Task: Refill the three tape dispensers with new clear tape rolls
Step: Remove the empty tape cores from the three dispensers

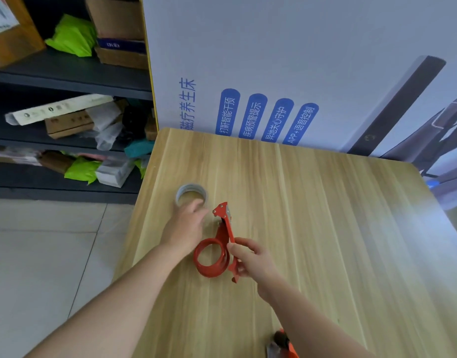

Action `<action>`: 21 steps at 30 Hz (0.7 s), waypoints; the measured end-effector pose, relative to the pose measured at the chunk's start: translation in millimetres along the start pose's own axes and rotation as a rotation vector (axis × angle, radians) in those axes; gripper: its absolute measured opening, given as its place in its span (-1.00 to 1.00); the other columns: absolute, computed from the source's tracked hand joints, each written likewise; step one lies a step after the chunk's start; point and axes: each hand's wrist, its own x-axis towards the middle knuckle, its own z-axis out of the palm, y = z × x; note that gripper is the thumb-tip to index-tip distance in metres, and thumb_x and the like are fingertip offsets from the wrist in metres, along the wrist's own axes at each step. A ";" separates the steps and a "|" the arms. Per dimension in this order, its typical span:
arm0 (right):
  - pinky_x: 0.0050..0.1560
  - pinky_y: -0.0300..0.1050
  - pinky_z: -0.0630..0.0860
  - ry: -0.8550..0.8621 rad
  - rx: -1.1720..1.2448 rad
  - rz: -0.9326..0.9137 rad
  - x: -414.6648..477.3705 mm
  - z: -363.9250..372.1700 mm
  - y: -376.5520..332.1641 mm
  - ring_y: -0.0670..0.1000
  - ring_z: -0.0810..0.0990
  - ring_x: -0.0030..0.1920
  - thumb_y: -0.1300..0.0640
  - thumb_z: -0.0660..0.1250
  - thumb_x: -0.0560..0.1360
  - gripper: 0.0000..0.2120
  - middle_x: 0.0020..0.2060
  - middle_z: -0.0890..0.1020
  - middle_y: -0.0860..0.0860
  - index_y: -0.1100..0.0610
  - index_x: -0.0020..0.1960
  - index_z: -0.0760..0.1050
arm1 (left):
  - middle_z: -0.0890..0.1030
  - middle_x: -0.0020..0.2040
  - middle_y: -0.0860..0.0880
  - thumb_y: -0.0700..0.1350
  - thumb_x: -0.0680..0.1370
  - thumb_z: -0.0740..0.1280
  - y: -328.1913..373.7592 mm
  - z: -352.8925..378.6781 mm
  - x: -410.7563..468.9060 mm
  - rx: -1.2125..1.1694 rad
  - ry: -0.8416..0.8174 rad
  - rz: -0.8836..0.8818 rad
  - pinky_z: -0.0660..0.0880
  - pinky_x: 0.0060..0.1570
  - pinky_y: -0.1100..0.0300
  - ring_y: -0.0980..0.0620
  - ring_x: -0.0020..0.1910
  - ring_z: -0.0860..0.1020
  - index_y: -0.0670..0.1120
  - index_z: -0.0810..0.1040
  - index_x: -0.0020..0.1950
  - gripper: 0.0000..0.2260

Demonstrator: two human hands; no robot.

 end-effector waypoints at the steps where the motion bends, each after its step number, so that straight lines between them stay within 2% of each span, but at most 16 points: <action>1: -0.31 -0.07 0.57 0.002 0.006 0.003 -0.2 0.4 1.0 -0.03 0.58 -0.45 0.09 0.46 0.46 -0.68 -0.40 0.64 0.02 0.14 0.19 0.55 | 0.47 0.24 0.01 -0.13 0.56 0.27 1.7 2.3 -7.2 0.032 0.050 0.057 0.54 -0.10 0.20 0.02 0.19 0.47 -0.01 0.54 0.25 -0.74; 2: -0.33 -0.11 0.57 0.001 0.013 0.005 -0.8 0.6 1.8 -0.05 0.60 -0.45 0.10 0.46 0.47 -0.68 -0.39 0.64 0.01 0.14 0.19 0.55 | 0.49 0.12 0.02 -0.07 0.55 0.29 3.8 4.6 -15.8 0.048 0.065 0.085 0.49 -0.20 0.26 0.05 0.10 0.49 -0.02 0.57 0.19 -0.77; 4: -0.38 -0.21 0.54 -0.012 0.018 0.008 -2.7 0.9 3.4 -0.08 0.61 -0.46 0.11 0.45 0.48 -0.68 -0.41 0.65 -0.01 0.14 0.20 0.54 | 0.52 -0.01 0.05 0.03 0.54 0.28 8.0 9.2 -31.5 0.024 -0.014 0.026 0.45 -0.23 0.23 0.06 -0.03 0.51 0.01 0.59 0.12 -0.78; 6: -0.41 -0.23 0.53 -0.028 0.006 0.014 -7.6 0.8 5.3 -0.06 0.60 -0.47 0.12 0.45 0.48 -0.67 -0.42 0.64 0.00 0.15 0.22 0.53 | 0.57 -0.02 0.03 -0.04 0.57 0.24 11.5 12.4 -44.2 0.020 -0.159 -0.087 0.51 -0.16 0.11 0.00 -0.06 0.56 0.00 0.61 0.09 -0.81; 9: -0.38 -0.14 0.57 -0.080 -0.034 0.021 -19.2 -0.4 12.2 0.03 0.58 -0.45 0.15 0.44 0.49 -0.63 -0.40 0.64 0.08 0.14 0.28 0.50 | 0.60 -0.03 -0.02 -0.17 0.58 0.19 15.4 12.9 -62.8 0.014 -0.182 -0.133 0.51 -0.08 0.03 -0.05 -0.08 0.57 -0.06 0.63 0.04 -0.78; 13: -0.06 0.07 0.67 -0.199 -0.122 0.086 -40.6 -4.5 25.4 0.15 0.65 -0.21 0.14 0.46 0.47 -0.53 -0.15 0.68 0.23 0.09 0.34 0.44 | 0.57 -0.10 0.00 -0.18 0.59 0.19 23.8 12.6 -101.5 -0.001 -0.148 -0.150 0.50 -0.16 0.08 -0.02 -0.15 0.55 -0.07 0.64 -0.01 -0.78; 16: 0.05 0.06 0.64 -0.278 -0.285 0.143 -58.3 -9.0 35.7 0.15 0.67 -0.12 0.11 0.51 0.43 -0.44 -0.07 0.70 0.23 0.11 0.36 0.39 | 0.58 -0.10 -0.02 -0.20 0.59 0.18 28.3 15.3 -136.5 0.018 -0.175 -0.163 0.50 -0.14 0.06 -0.04 -0.14 0.56 -0.09 0.64 -0.02 -0.77; 18: 0.03 0.02 0.65 -0.321 -0.377 0.165 -72.3 -10.4 44.2 0.17 0.70 -0.08 0.12 0.51 0.43 -0.39 -0.06 0.71 0.22 0.14 0.39 0.34 | 0.59 -0.07 -0.03 -0.21 0.58 0.18 32.7 17.9 -161.1 0.040 -0.186 -0.175 0.49 -0.13 0.05 -0.07 -0.10 0.58 -0.09 0.64 -0.02 -0.77; 21: -0.23 -0.18 0.64 -0.386 -0.487 0.158 -94.4 -13.8 62.7 -0.01 0.70 -0.31 0.17 0.51 0.43 -0.37 -0.21 0.69 0.11 0.21 0.41 0.33 | 0.60 0.03 -0.04 -0.22 0.57 0.20 40.8 24.3 -197.9 0.079 -0.185 -0.201 0.42 -0.21 0.13 -0.11 -0.07 0.59 -0.05 0.62 -0.04 -0.79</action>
